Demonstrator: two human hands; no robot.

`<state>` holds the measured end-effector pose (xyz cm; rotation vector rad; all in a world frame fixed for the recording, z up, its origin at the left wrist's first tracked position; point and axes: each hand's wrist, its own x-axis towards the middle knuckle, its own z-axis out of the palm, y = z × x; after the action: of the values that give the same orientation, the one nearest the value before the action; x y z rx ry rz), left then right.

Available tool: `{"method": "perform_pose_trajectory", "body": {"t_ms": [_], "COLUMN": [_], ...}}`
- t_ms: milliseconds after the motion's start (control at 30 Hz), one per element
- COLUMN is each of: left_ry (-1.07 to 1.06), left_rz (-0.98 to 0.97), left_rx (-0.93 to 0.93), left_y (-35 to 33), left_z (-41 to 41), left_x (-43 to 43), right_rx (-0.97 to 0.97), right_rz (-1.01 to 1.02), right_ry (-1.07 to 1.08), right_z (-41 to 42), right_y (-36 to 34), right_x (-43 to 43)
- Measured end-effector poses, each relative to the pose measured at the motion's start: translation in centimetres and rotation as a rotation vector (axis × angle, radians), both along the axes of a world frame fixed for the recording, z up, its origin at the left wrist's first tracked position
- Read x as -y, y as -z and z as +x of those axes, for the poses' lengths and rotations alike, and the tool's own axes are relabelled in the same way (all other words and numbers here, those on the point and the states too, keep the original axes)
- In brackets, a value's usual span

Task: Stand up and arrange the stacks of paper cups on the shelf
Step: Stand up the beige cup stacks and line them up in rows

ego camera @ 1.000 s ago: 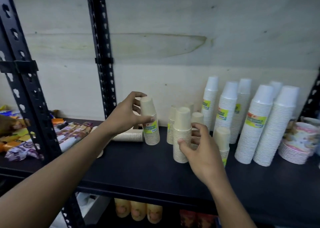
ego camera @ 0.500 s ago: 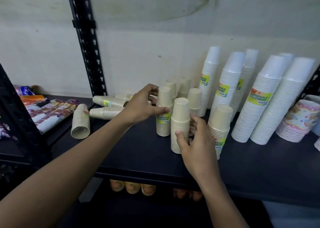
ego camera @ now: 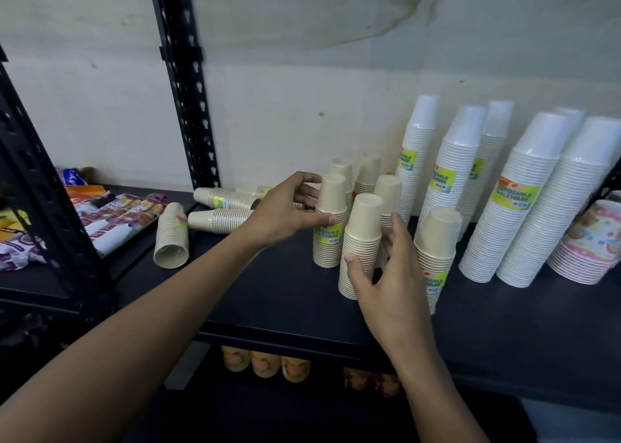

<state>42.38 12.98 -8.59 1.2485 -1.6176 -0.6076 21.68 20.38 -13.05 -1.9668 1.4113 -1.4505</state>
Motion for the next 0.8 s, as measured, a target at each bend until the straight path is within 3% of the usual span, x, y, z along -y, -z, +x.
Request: {"method": "perform_pose_trajectory", "body": {"t_ms": [267,467,667,800], "left_ry": [-0.094,-0.276,-0.585,-0.664], "left_rz": [-0.009,-0.068,-0.02,0.081], "left_rx": [0.067,0.047,0.092,0.127], "left_y": [-2.3,-3.9,-3.8,-2.4], "left_z": [1.8,4.9,10.8,13.9], "left_x": [-2.5,-5.9,-8.8,-10.3], "right_rx": [-0.039,-0.034,-0.144,-0.269], "right_rz": [-0.181,-0.334,-0.282,-0.163], "right_ry": [0.004,-0.062,-0.238,-0.302], "right_z": [0.4,2.1,7.8,11.4], "right_y": [-5.1,-9.4,-12.1,-12.4], "right_x": [0.0,-1.5,-0.1,3.2]}}
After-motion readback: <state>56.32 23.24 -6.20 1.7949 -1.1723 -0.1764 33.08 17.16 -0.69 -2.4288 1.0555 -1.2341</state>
